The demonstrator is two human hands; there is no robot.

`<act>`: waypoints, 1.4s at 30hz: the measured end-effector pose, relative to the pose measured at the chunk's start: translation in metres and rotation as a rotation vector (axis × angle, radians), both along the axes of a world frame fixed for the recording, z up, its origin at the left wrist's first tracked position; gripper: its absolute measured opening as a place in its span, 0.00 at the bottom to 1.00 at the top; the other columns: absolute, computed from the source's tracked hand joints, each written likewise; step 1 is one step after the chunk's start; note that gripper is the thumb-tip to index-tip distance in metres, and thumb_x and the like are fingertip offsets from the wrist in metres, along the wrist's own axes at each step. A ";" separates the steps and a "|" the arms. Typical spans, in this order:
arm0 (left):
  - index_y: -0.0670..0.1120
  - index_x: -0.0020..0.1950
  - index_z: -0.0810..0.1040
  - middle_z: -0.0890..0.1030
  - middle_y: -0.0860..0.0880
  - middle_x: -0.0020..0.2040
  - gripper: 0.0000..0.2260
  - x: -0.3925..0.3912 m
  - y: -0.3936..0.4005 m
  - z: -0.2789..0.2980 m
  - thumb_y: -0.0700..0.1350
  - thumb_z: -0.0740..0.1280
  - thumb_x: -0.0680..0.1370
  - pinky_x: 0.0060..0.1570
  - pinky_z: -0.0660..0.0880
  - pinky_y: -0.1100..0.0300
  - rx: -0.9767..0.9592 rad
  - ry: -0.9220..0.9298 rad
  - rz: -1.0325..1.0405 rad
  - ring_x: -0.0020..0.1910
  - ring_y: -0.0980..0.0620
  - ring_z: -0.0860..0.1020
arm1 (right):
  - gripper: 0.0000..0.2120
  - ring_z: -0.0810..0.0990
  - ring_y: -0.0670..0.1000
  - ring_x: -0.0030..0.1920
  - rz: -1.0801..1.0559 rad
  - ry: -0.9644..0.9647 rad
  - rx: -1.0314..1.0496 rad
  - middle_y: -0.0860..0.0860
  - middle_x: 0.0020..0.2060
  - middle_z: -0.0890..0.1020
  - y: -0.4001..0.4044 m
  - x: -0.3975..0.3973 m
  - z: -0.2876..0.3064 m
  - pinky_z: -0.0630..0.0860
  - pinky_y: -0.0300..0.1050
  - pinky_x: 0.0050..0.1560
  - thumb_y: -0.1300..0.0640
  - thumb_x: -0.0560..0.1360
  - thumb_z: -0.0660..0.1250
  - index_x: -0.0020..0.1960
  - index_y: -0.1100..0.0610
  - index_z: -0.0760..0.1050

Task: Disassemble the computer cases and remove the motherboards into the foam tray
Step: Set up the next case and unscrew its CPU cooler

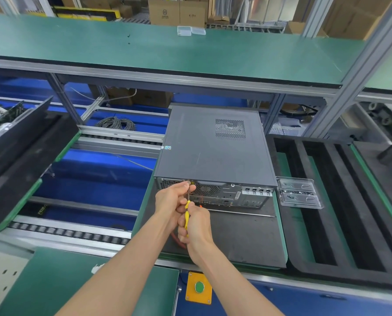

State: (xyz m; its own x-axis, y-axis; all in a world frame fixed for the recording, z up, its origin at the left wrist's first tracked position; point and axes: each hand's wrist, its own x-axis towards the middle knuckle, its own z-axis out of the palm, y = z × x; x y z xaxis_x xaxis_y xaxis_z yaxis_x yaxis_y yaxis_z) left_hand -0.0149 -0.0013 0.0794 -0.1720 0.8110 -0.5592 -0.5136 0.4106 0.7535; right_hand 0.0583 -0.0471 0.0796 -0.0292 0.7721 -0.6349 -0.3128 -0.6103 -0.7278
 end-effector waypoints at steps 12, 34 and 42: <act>0.38 0.46 0.83 0.86 0.43 0.40 0.05 0.003 0.001 -0.008 0.39 0.70 0.79 0.35 0.73 0.56 -0.057 0.069 0.134 0.28 0.54 0.71 | 0.08 0.73 0.47 0.37 0.063 -0.307 0.117 0.49 0.41 0.79 -0.004 0.003 -0.005 0.68 0.41 0.34 0.50 0.82 0.61 0.49 0.51 0.77; 0.39 0.64 0.79 0.82 0.38 0.61 0.34 0.166 -0.007 -0.013 0.65 0.50 0.82 0.60 0.76 0.48 -0.002 -0.572 -0.323 0.53 0.43 0.83 | 0.11 0.76 0.46 0.34 0.141 -1.134 0.579 0.45 0.33 0.78 -0.012 0.184 -0.012 0.76 0.45 0.37 0.51 0.77 0.70 0.37 0.52 0.74; 0.40 0.59 0.81 0.85 0.41 0.56 0.23 0.206 0.009 -0.020 0.55 0.54 0.85 0.56 0.76 0.51 -0.057 -0.189 -0.514 0.58 0.44 0.81 | 0.17 0.61 0.47 0.29 -0.403 -0.839 0.323 0.46 0.24 0.66 0.028 0.283 -0.017 0.62 0.45 0.31 0.58 0.74 0.72 0.31 0.63 0.70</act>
State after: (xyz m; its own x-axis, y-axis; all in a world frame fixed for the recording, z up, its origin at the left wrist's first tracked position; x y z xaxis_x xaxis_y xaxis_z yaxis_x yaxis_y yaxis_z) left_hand 0.1915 0.0080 0.0594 0.3459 0.7317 -0.5874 -0.3602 0.6816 0.6370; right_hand 0.3408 -0.0189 0.0621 0.6378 0.7654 -0.0859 0.2405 -0.3038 -0.9219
